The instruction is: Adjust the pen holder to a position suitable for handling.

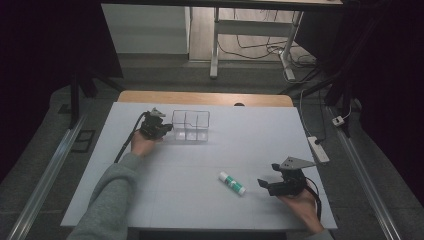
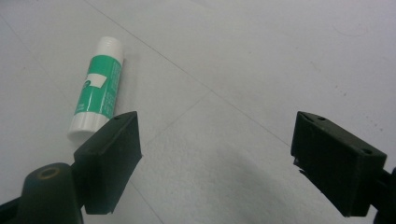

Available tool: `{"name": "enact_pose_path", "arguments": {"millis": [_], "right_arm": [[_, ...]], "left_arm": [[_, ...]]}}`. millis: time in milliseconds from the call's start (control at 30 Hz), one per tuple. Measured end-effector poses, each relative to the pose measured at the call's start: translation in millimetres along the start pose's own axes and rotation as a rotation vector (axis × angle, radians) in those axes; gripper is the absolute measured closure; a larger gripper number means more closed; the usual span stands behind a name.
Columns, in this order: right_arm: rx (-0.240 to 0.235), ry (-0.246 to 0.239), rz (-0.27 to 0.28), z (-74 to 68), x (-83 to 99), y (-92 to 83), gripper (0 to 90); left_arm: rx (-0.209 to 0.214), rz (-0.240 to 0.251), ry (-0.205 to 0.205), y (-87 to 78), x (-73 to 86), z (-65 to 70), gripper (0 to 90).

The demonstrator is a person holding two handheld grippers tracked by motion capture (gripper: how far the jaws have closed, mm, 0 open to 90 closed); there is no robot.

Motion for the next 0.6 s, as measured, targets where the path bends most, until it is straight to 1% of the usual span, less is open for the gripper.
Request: {"name": "enact_pose_path", "arguments": {"millis": [67, 133, 233, 600], "right_arm": [[0.0, 0.001, 0.0, 0.0, 0.0, 0.1, 15.3], [0.002, -0.003, 0.004, -0.2, -0.2, 0.2, 15.5], [0.004, -0.006, 0.007, -0.3, -0.7, 0.1, 15.5], [0.0, -0.008, -0.002, -0.3, -0.5, 2.0, 15.6]], "left_arm": [[0.003, 0.0, -0.002, 0.1, 0.0, 0.2, 88.4], [0.028, 0.003, -0.023, -0.1, -0.3, 0.7, 88.5], [0.018, 0.003, -0.02, -0.6, -0.8, 1.5, 88.5], [0.019, 0.004, -0.024, -0.6, -1.5, 3.1, 88.5]]}}
Point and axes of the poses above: each handheld gripper's, and its own axes: y roughly forward along the jaws, x roughly out of its underside, z roughly to its right, the point moved 3 cm from there along y, roughly forward along the jaws, and after that the axes turned 12 degrees about -x, right-handed, at the moved point
